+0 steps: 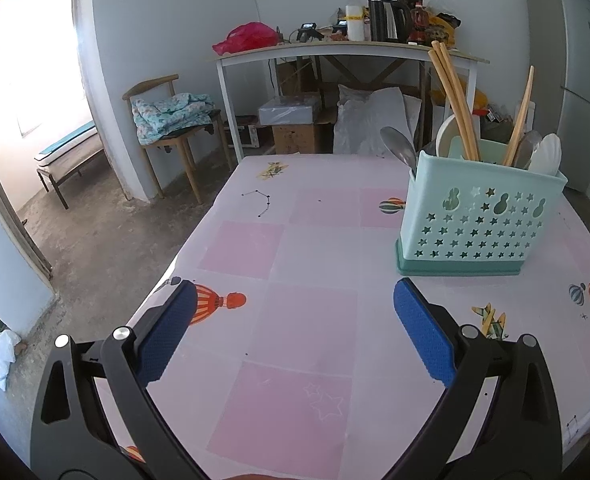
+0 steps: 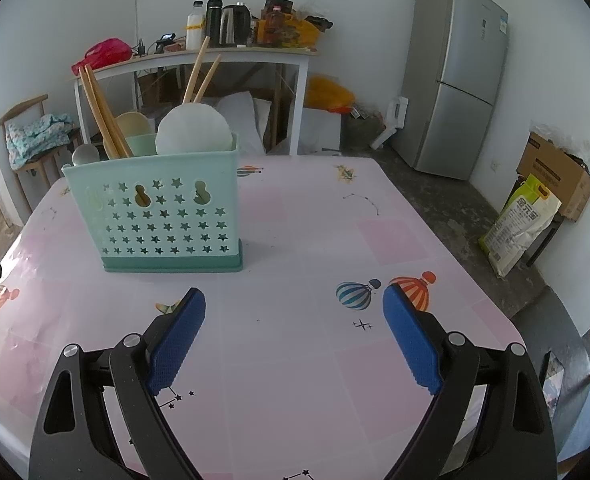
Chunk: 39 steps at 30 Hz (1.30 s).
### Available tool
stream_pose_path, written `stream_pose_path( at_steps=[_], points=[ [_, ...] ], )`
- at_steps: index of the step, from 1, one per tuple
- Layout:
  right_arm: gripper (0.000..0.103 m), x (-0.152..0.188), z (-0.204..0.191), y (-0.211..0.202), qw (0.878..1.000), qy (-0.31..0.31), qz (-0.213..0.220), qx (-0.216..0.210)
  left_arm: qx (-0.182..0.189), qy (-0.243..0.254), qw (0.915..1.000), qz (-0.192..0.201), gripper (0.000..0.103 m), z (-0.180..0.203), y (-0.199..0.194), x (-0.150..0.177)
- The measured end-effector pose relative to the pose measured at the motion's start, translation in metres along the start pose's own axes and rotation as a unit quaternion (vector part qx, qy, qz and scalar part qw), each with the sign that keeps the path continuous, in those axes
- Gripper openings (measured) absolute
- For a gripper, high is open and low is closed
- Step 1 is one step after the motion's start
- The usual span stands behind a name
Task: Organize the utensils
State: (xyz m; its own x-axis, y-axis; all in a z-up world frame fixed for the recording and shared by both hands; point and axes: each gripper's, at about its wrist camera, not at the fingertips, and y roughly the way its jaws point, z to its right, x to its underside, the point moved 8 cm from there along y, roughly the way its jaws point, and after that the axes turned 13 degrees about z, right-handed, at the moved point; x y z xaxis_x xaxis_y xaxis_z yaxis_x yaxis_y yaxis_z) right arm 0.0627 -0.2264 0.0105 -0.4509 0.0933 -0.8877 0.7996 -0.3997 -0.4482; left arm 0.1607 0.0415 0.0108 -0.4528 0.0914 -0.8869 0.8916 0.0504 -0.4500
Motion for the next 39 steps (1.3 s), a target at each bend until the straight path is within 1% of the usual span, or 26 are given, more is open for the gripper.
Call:
stream_pose_path(
  at_steps=[16, 39],
  points=[
    [0.088, 0.0018, 0.0003, 0.0005, 1.0, 0.001, -0.002, 0.001, 0.002, -0.001, 1.0, -0.007, 0.095, -0.0024, 0.0022, 0.0029],
    [0.088, 0.0027, 0.0021, -0.0009, 1.0, 0.003, -0.002, 0.004, 0.002, -0.001, 1.0, -0.007, 0.095, -0.0039, 0.0023, 0.0028]
  ],
)
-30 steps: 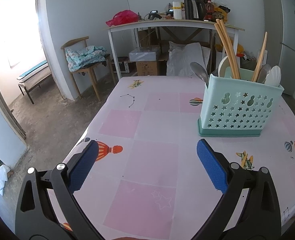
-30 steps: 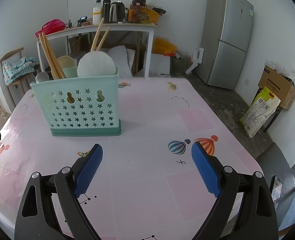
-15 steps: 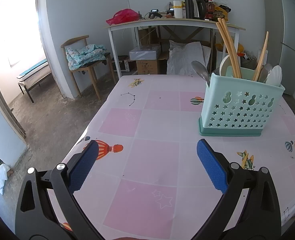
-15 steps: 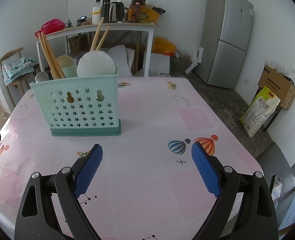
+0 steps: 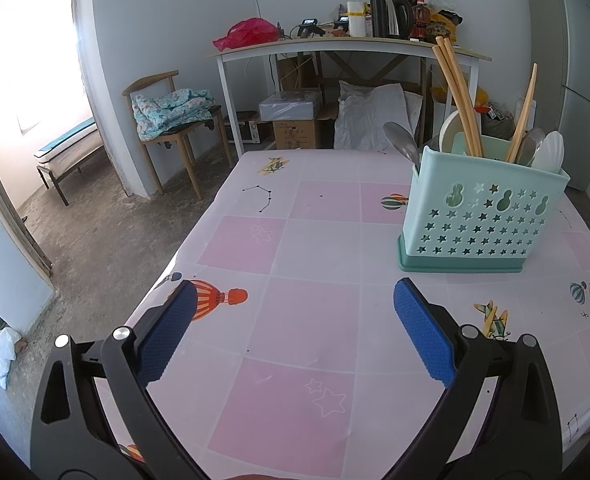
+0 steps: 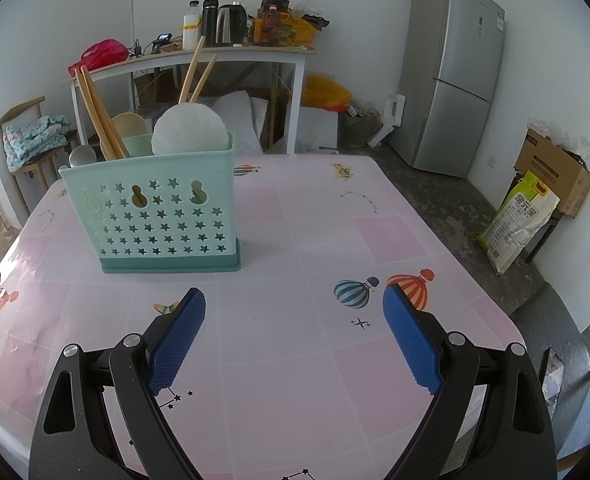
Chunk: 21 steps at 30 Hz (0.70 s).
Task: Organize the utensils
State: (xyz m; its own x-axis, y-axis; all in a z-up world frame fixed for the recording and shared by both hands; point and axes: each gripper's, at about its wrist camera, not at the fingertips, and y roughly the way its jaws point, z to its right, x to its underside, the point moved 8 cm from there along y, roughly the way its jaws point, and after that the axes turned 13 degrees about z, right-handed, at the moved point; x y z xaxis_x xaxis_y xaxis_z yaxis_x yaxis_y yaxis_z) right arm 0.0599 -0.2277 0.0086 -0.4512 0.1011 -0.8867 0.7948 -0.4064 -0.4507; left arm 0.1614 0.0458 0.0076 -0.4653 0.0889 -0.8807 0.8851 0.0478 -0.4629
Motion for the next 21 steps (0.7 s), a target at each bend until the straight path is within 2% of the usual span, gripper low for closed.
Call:
stream_pose_path(
  at_steps=[21],
  points=[
    [0.088, -0.0032, -0.0014, -0.0025, 1.0, 0.0, 0.002, -0.001, -0.001, -0.001, 1.0, 0.003, 0.095, -0.0013, -0.0023, -0.0018]
  ],
)
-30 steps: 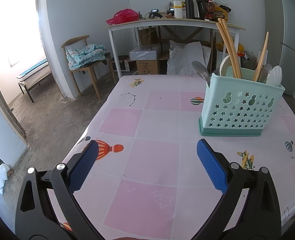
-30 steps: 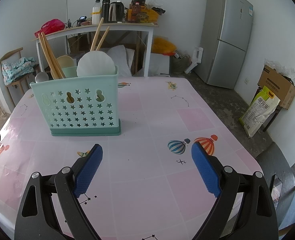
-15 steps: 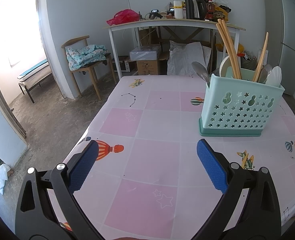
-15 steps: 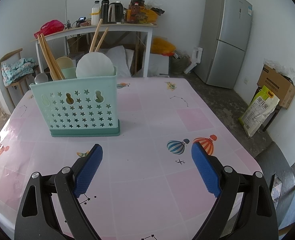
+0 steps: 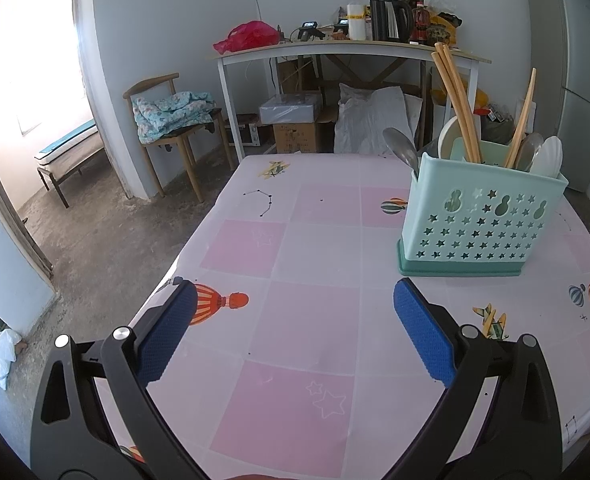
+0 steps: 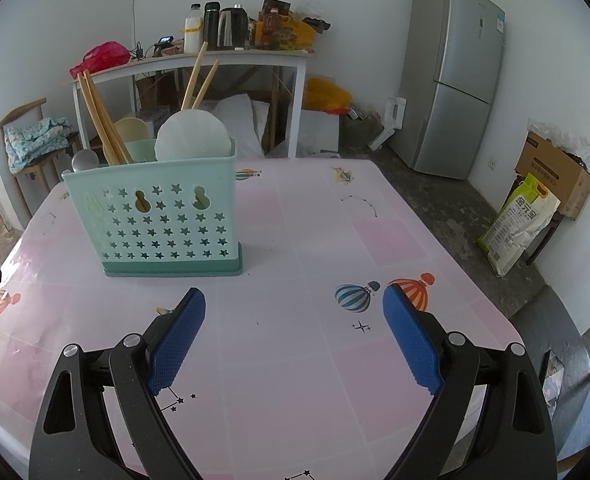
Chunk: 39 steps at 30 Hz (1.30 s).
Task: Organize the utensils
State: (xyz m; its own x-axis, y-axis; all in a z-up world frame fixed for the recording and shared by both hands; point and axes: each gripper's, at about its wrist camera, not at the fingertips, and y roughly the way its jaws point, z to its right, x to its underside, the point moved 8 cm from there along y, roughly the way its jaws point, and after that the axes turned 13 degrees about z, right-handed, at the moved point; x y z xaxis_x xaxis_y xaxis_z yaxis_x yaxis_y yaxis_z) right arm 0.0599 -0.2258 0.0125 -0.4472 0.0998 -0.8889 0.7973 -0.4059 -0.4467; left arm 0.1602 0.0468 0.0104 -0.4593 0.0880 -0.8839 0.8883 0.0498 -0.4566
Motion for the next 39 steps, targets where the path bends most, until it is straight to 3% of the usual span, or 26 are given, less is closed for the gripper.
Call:
stream_pose_path(
  at_steps=[39],
  points=[
    [0.088, -0.0017, -0.0014, -0.0005, 1.0, 0.001, 0.0, 0.001, 0.0, 0.0, 1.0, 0.0, 0.095, -0.0012, 0.0001, -0.001]
  ],
)
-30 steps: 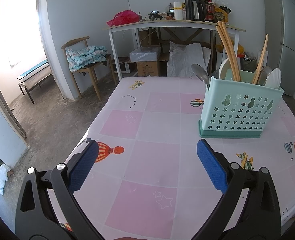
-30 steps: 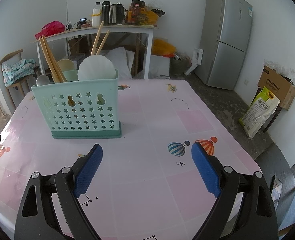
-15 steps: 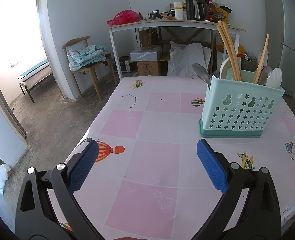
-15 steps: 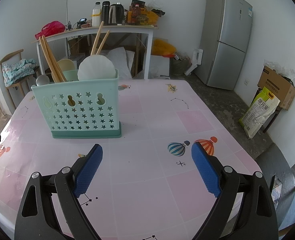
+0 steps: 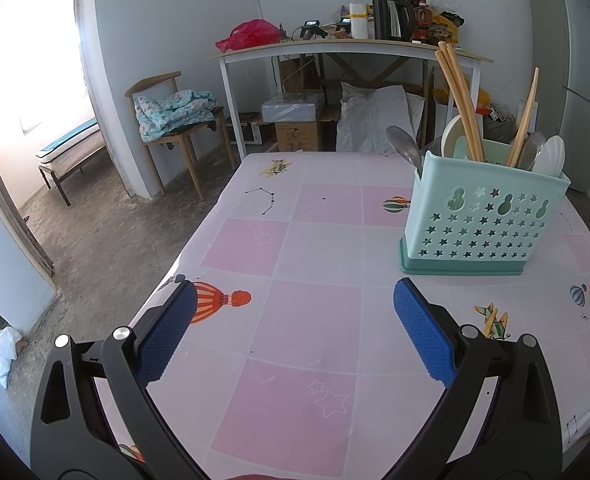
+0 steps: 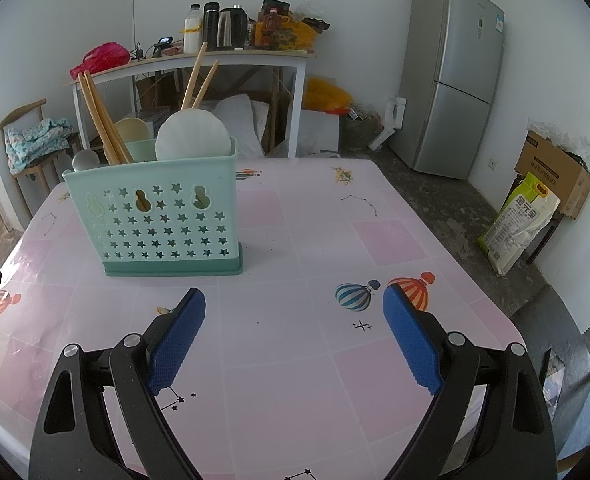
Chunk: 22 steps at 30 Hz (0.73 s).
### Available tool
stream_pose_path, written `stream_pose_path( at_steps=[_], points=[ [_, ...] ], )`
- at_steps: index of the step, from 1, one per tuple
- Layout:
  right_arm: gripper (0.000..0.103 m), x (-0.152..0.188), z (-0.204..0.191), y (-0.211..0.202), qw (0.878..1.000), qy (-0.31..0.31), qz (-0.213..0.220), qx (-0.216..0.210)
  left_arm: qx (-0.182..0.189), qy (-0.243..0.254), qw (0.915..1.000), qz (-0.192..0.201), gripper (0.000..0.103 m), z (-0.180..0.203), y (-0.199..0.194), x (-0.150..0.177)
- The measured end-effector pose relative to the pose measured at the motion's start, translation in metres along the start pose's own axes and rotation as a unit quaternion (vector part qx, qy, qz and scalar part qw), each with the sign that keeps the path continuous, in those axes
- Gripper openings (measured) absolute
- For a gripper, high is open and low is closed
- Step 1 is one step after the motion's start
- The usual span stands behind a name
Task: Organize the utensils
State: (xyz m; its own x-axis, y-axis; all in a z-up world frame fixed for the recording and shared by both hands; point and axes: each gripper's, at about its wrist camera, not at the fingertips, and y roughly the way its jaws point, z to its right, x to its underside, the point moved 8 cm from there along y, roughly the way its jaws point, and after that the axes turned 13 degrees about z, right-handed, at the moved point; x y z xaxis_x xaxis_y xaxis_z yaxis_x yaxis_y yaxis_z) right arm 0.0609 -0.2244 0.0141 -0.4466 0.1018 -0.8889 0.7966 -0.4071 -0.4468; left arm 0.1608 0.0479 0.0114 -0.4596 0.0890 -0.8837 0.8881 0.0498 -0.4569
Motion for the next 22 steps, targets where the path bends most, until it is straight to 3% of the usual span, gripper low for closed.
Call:
stream_pose_path(
  at_steps=[22],
  points=[
    [0.088, -0.001, -0.0019, 0.0, 1.0, 0.002, -0.001, 0.0, -0.002, -0.002, 1.0, -0.004, 0.095, -0.0039, -0.003, 0.0025]
  ],
)
